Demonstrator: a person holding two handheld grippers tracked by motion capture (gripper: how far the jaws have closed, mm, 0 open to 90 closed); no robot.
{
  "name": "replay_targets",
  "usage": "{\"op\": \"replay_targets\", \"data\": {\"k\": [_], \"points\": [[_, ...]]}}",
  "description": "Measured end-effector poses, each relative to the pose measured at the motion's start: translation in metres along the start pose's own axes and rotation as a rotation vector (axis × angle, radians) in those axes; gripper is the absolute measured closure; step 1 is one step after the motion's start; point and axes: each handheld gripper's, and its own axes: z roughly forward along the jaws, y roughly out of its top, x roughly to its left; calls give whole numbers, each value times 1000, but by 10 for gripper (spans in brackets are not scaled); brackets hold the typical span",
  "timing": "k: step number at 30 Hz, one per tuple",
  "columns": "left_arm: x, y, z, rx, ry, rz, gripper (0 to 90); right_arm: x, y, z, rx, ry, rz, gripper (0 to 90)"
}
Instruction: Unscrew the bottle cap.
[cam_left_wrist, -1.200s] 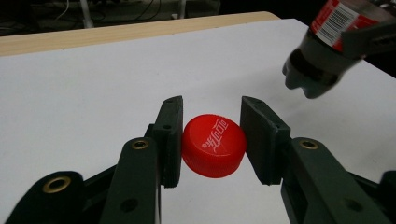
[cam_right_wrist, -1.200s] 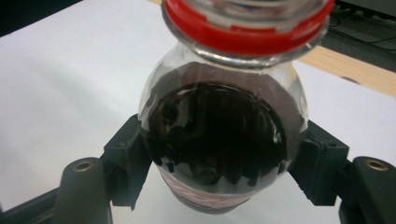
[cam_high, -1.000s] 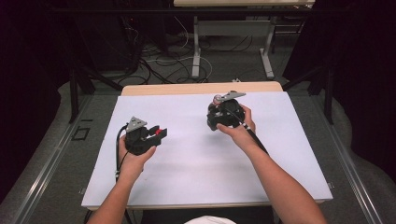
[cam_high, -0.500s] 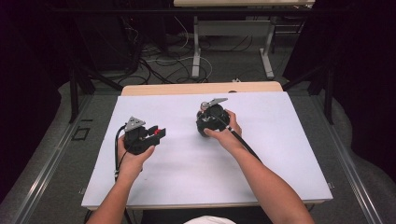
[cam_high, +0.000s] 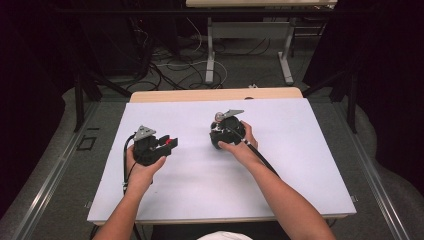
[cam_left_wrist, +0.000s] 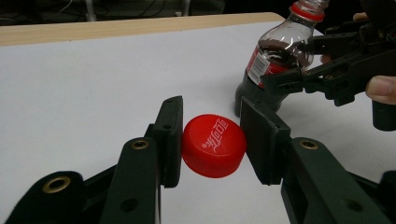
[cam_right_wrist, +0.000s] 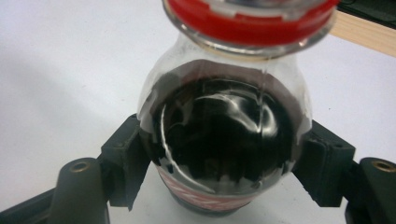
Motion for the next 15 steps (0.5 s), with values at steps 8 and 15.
{"op": "replay_targets", "data": {"k": [8, 15], "points": [[-1, -4, 5, 21, 4, 8, 612, -2, -6, -2, -4, 11, 3, 148], [-4, -7, 13, 32, -7, 16, 612, -10, -17, -23, -25, 17, 25, 92]]}}
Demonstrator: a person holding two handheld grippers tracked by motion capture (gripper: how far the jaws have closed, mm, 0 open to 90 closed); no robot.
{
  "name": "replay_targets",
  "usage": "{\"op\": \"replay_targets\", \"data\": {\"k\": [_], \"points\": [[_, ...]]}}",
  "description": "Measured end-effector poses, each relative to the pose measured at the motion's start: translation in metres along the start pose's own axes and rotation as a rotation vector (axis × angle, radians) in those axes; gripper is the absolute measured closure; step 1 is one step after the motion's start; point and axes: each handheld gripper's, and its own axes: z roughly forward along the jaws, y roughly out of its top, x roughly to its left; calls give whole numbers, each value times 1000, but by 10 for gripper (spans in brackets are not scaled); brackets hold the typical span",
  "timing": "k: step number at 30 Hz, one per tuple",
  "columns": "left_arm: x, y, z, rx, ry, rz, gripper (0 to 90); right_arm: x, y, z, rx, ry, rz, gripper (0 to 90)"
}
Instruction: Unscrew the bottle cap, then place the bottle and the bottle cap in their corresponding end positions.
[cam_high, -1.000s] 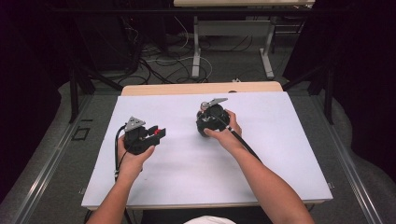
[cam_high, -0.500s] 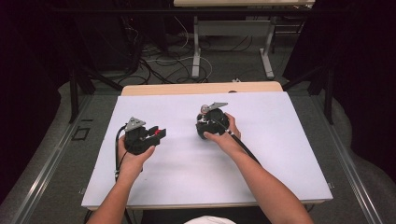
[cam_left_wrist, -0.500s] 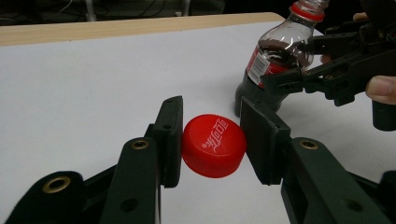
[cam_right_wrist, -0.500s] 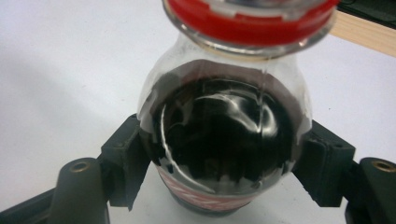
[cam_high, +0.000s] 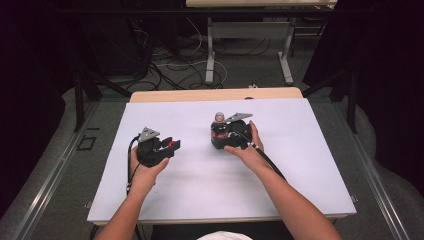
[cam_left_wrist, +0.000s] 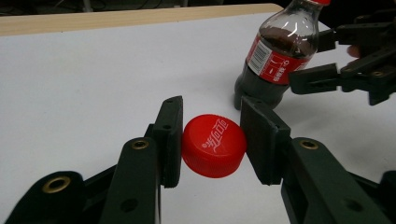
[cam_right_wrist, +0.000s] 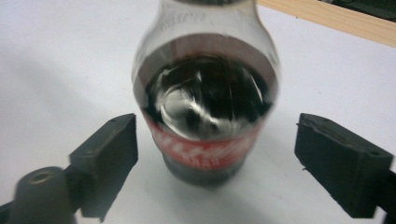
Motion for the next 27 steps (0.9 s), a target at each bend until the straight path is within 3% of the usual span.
{"op": "replay_targets", "data": {"k": [4, 8, 11, 17, 27], "points": [[-7, -2, 9, 23, -7, 29, 613, -5, -9, -17, -29, -4, 7, 46], [-16, -3, 16, 33, -22, 48, 613, -9, -20, -31, -25, -27, 6, 0], [-23, -4, 22, 20, -33, 50, 613, -13, -28, -40, -29, -49, 2, 0], [-34, -6, 32, 41, -58, 79, 612, -20, -45, -56, -40, -82, -22, 0], [-65, -13, 55, 73, -116, 137, 613, -42, -71, -78, -50, -106, 55, 0]]}}
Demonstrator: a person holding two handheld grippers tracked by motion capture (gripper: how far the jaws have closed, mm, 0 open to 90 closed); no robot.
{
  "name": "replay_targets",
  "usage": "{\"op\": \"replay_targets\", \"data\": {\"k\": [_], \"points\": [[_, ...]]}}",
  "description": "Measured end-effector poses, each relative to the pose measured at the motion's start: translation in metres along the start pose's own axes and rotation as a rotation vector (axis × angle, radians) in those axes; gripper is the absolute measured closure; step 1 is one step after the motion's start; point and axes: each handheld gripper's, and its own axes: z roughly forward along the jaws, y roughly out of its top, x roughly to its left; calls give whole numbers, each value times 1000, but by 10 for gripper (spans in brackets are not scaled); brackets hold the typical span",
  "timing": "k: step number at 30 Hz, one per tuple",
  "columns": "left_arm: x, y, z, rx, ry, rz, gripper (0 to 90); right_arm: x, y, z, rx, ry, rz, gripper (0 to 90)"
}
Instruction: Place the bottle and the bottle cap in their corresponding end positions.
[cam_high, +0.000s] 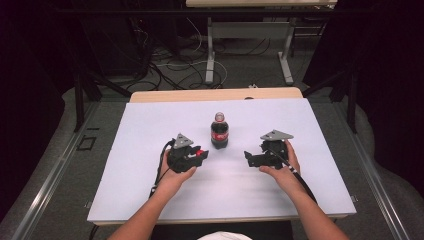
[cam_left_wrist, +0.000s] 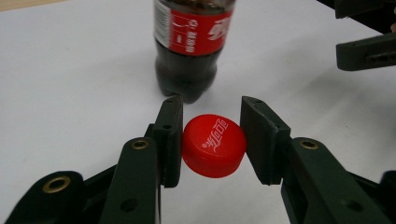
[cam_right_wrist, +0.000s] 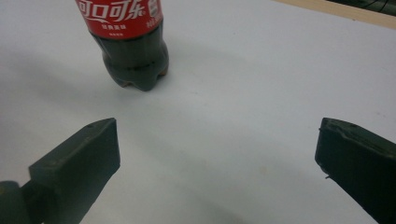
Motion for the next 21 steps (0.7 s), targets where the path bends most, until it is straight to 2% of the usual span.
{"op": "replay_targets", "data": {"k": [2, 3, 5, 11, 13, 14, 16, 18, 19, 21], "points": [[-6, -3, 7, -2, -15, -4, 613, -6, -4, -1, 0, 1, 15, 0], [-7, -3, 10, 8, -20, 9, 613, -9, -7, -2, 3, -1, 20, 0], [-12, -6, 16, 13, -49, -5, 613, -13, -11, -2, -3, 15, 31, 0], [-27, -18, 36, 47, -112, 14, 613, -16, -20, 0, 15, 10, 31, 0], [-30, -23, 41, 66, -125, 27, 613, -16, -22, 1, 17, 6, 22, 0], [-31, -25, 45, 63, -126, 40, 612, -16, -22, 1, 12, 9, 28, 0], [-32, -28, 49, 87, -139, 42, 613, -15, -22, 1, 10, 15, 37, 0], [-31, -30, 52, 91, -150, 55, 612, -14, -22, 0, 8, 22, 42, 0], [-33, -31, 53, 91, -155, 40, 612, -14, -22, 0, 10, 24, 42, 0], [-33, -31, 52, 85, -147, 60, 613, -12, -21, -1, 12, 31, 61, 0]]}}
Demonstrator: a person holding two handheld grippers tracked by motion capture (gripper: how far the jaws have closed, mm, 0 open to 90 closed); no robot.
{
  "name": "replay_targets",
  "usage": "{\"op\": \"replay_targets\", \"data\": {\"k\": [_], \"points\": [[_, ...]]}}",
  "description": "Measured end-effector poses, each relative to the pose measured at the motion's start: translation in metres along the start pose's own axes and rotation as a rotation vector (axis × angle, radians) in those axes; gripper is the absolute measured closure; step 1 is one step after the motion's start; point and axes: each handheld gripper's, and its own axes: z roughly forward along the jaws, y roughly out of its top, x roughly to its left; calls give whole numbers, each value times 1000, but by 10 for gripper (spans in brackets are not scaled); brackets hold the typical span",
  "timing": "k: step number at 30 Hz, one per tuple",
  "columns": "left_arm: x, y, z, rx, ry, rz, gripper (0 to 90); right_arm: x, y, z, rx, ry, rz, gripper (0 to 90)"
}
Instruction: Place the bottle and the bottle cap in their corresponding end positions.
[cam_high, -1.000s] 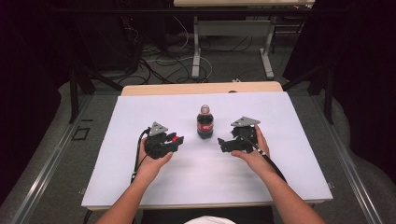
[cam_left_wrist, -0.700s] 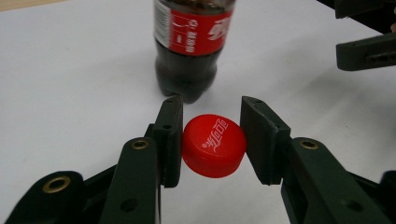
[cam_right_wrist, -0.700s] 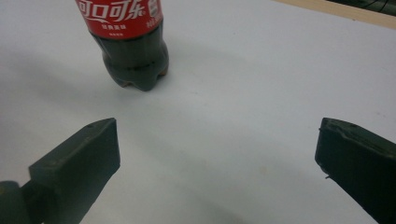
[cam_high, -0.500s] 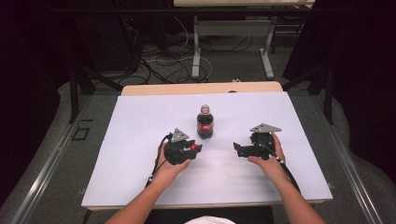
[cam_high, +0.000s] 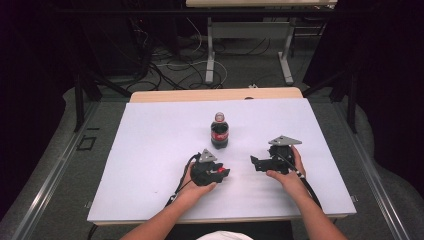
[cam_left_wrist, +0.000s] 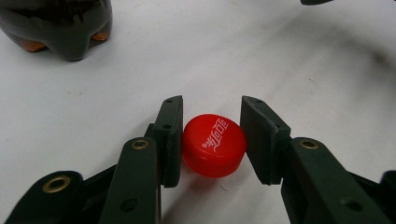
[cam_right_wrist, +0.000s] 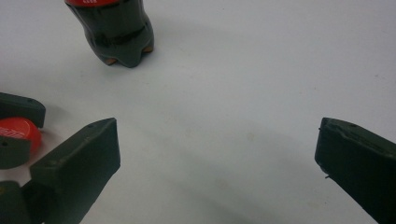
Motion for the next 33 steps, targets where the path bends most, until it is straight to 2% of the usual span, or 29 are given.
{"op": "replay_targets", "data": {"k": [7, 10, 13, 15, 16, 23, 30, 33], "points": [[0, 0, 0, 0, 3, -3, 610, 0, 0, 0, -11, 10, 1, 3], [0, 0, 0, 1, -1, -20, 608, -1, 0, -1, -13, 8, -1, 4], [0, 0, 0, 11, 24, -13, 605, -1, 0, -1, -10, 11, 5, 5], [-1, 0, 1, 9, 23, -21, 597, -1, 1, -2, -10, 18, 19, 6], [0, 0, 1, 14, 30, -10, 581, -2, 1, -2, -16, 19, 7, 7], [0, 1, 0, 19, 43, -10, 484, 0, 2, -3, -16, 25, 22, 7], [6, 6, -12, 13, 32, -56, 378, -2, 1, -3, -17, 14, 14, 7], [14, 10, -22, 9, 60, -50, 313, -2, 0, -3, -17, 12, 11, 7]]}}
